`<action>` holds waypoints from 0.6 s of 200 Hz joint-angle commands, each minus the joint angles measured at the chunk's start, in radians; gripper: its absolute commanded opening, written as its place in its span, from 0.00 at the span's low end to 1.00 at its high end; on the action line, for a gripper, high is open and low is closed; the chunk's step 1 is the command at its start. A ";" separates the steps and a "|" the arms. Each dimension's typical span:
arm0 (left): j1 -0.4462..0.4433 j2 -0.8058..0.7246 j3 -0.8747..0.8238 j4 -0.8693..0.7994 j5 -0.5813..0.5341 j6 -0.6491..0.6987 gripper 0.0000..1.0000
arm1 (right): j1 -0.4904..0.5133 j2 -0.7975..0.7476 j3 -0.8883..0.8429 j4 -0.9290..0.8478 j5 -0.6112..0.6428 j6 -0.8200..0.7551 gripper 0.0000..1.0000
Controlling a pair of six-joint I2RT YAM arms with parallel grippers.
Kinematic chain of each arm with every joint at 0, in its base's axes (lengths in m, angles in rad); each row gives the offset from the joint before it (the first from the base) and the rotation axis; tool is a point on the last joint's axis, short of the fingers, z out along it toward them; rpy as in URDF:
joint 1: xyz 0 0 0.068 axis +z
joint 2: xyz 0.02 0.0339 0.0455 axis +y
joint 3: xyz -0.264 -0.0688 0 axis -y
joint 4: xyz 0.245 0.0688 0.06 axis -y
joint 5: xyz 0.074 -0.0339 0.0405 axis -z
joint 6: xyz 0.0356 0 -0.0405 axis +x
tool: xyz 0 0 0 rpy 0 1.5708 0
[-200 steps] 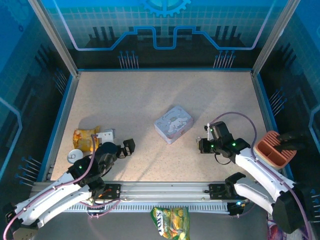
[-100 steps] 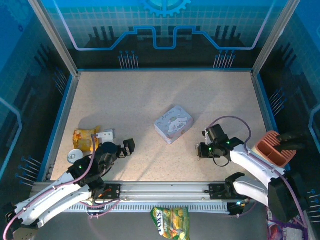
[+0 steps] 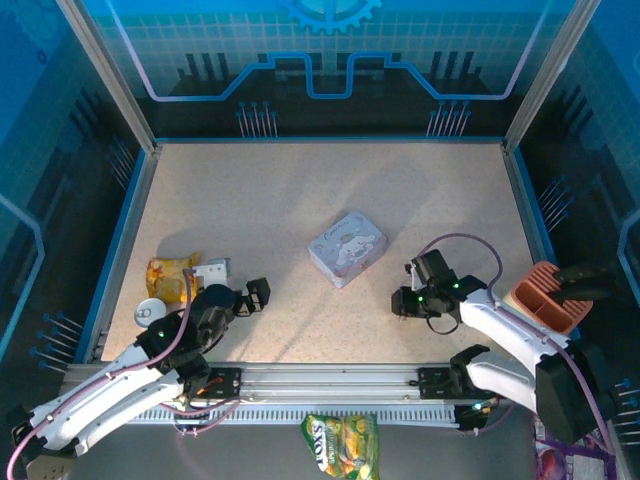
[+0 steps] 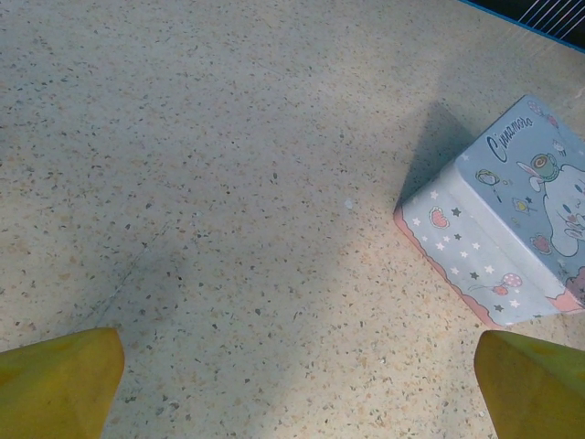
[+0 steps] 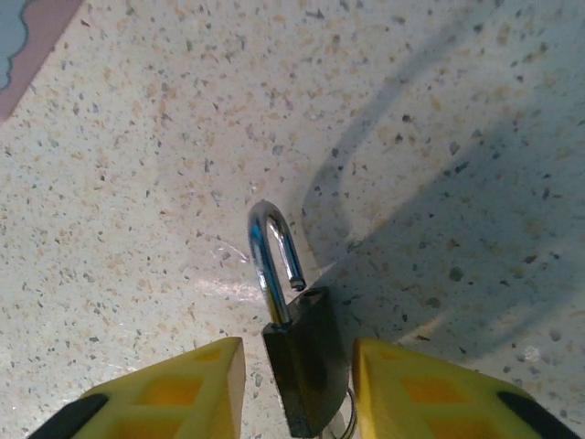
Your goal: Unlock the padlock with the key
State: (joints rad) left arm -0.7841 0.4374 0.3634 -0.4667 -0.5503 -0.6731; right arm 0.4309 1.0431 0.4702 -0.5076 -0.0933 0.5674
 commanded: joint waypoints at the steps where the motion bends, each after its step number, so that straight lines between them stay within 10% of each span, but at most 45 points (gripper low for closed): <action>1: 0.007 0.000 -0.007 -0.010 -0.022 0.017 0.99 | -0.011 -0.050 0.001 -0.029 0.023 -0.010 0.37; 67: 0.007 0.056 0.042 0.068 -0.170 0.117 0.99 | -0.012 -0.175 0.150 -0.063 0.169 -0.121 0.41; 120: 0.008 0.315 0.118 0.430 -0.277 0.557 0.99 | -0.012 -0.177 0.253 0.121 0.381 -0.415 0.44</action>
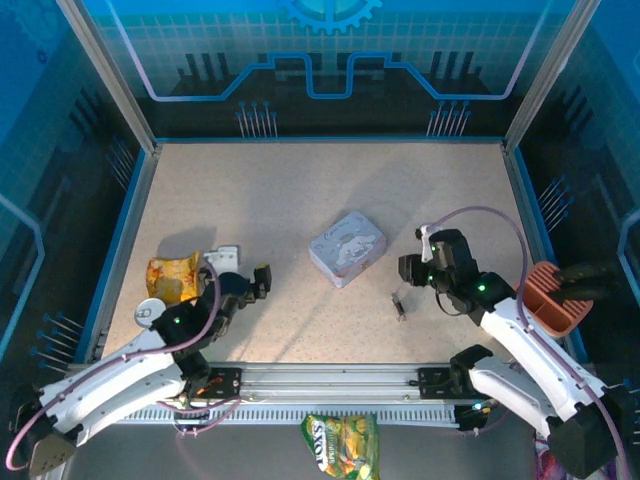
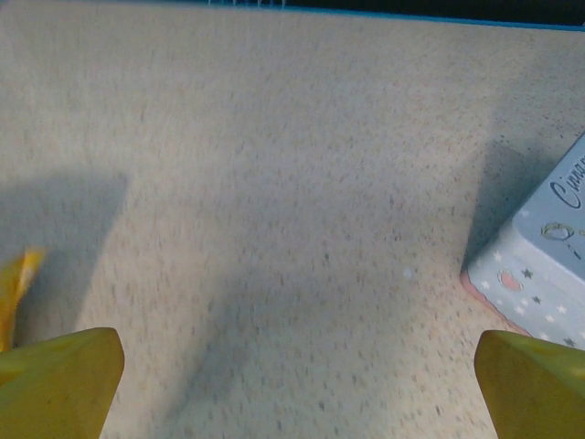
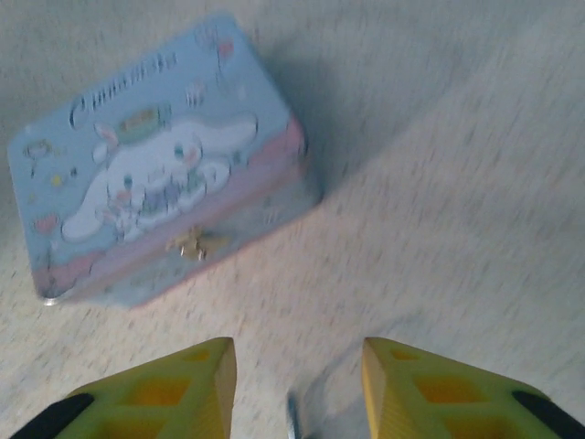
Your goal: Unlock the padlock with the key
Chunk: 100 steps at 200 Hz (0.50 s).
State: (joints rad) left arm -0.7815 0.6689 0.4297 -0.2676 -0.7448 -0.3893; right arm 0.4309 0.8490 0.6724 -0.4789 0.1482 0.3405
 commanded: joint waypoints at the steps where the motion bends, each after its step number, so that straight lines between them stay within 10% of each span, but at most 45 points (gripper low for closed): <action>1: 0.006 0.088 0.053 0.236 -0.084 0.279 0.99 | -0.012 0.018 0.052 0.094 0.141 -0.197 0.44; 52: 0.091 0.238 -0.045 0.749 -0.060 0.627 0.99 | -0.014 0.006 -0.016 0.388 0.214 -0.412 0.59; 100: 0.286 0.322 -0.127 0.864 0.057 0.607 0.99 | -0.016 0.060 -0.119 0.623 0.299 -0.490 0.68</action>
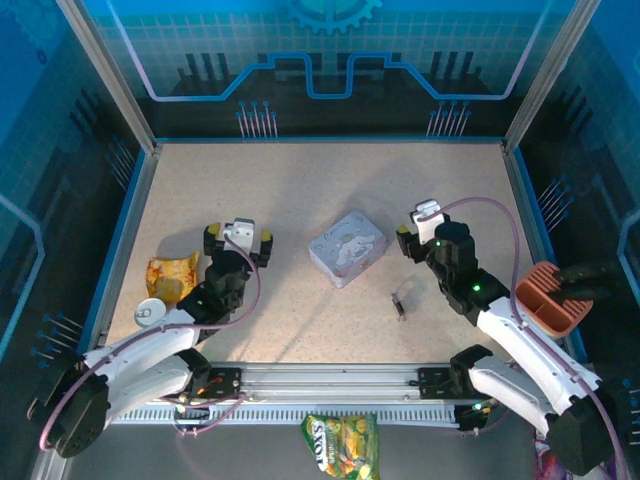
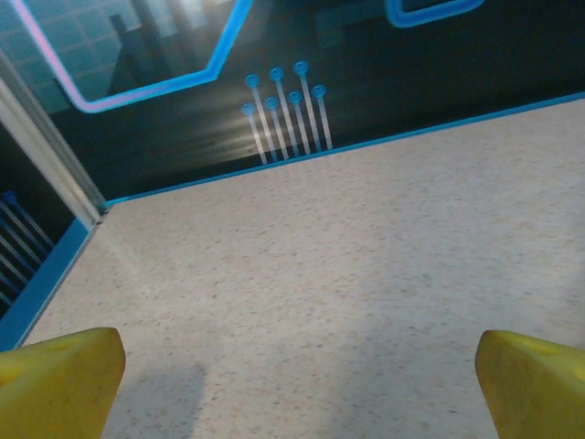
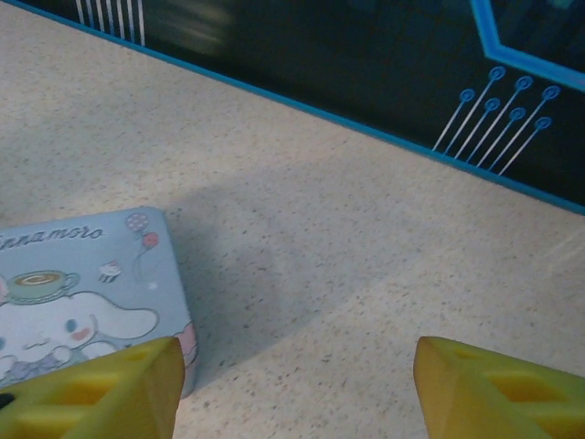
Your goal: Unlock the padlock with the key
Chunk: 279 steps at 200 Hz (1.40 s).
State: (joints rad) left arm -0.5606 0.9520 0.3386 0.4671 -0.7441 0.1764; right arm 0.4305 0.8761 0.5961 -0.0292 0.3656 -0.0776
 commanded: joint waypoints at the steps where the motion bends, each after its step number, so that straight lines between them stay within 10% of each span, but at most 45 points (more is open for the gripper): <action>1: 0.069 0.041 -0.038 0.132 0.058 0.042 0.99 | -0.016 0.035 -0.044 0.176 0.083 -0.072 0.68; 72: 0.241 0.129 -0.148 0.257 0.195 -0.092 0.99 | -0.102 0.188 -0.194 0.416 0.033 0.041 0.73; 189: 0.456 0.687 -0.144 0.932 0.488 -0.096 0.99 | -0.225 0.462 -0.279 0.879 -0.121 -0.008 0.74; 208: 0.469 0.610 -0.047 0.629 0.574 -0.097 0.99 | -0.276 0.503 -0.263 0.894 -0.193 0.004 0.74; 250: 0.512 0.613 0.025 0.509 0.516 -0.170 0.99 | -0.366 0.658 -0.214 0.935 -0.243 0.091 0.76; 256: 0.511 0.612 0.025 0.506 0.516 -0.170 0.99 | -0.366 0.653 -0.198 0.895 -0.231 0.095 0.99; 279: 0.511 0.612 0.025 0.508 0.515 -0.170 0.99 | -0.362 0.664 -0.209 0.940 -0.219 0.089 1.00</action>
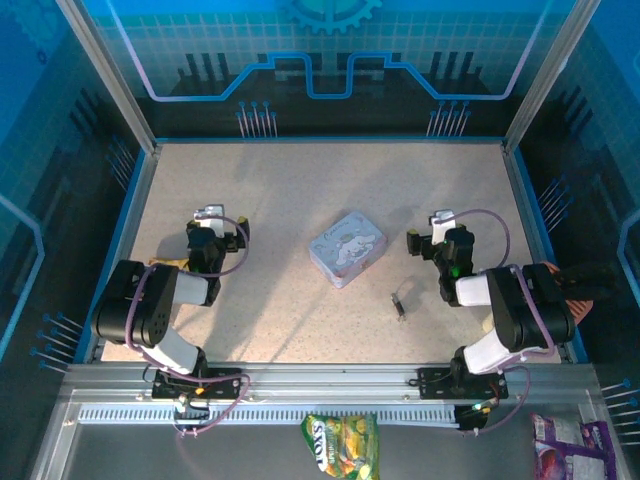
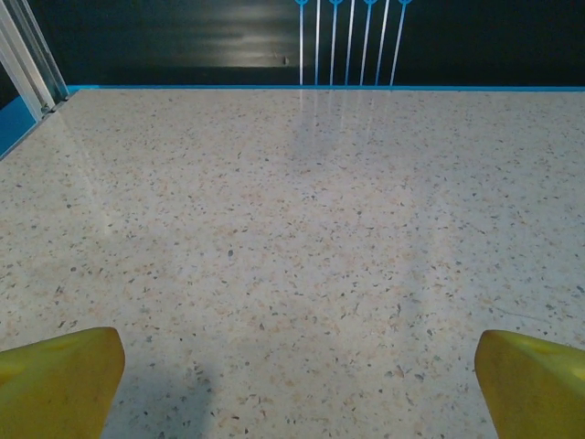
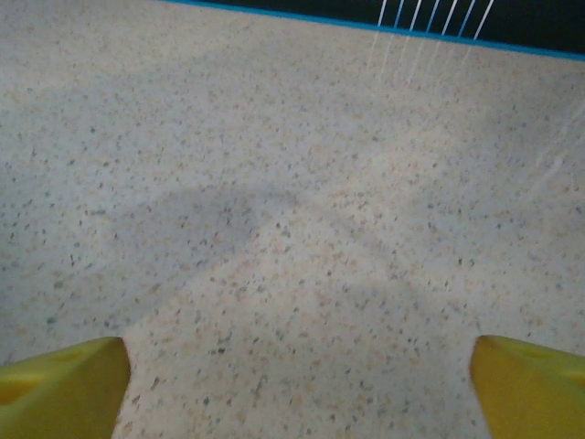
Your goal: Unlock the padlock with the key
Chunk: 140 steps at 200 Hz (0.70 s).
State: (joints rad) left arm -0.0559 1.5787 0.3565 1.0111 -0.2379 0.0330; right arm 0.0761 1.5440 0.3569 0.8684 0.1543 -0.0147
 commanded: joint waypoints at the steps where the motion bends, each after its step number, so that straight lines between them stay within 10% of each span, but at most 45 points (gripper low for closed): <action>1: 0.007 -0.015 0.007 -0.037 0.008 -0.027 0.99 | -0.007 -0.003 0.030 0.045 -0.007 0.026 1.00; 140: 0.007 -0.020 0.006 -0.034 -0.007 -0.032 0.99 | -0.006 -0.003 0.026 0.050 -0.001 0.026 1.00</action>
State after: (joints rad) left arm -0.0559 1.5787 0.3565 0.9726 -0.2382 0.0235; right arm 0.0753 1.5440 0.3683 0.8909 0.1440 0.0040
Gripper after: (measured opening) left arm 0.992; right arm 0.995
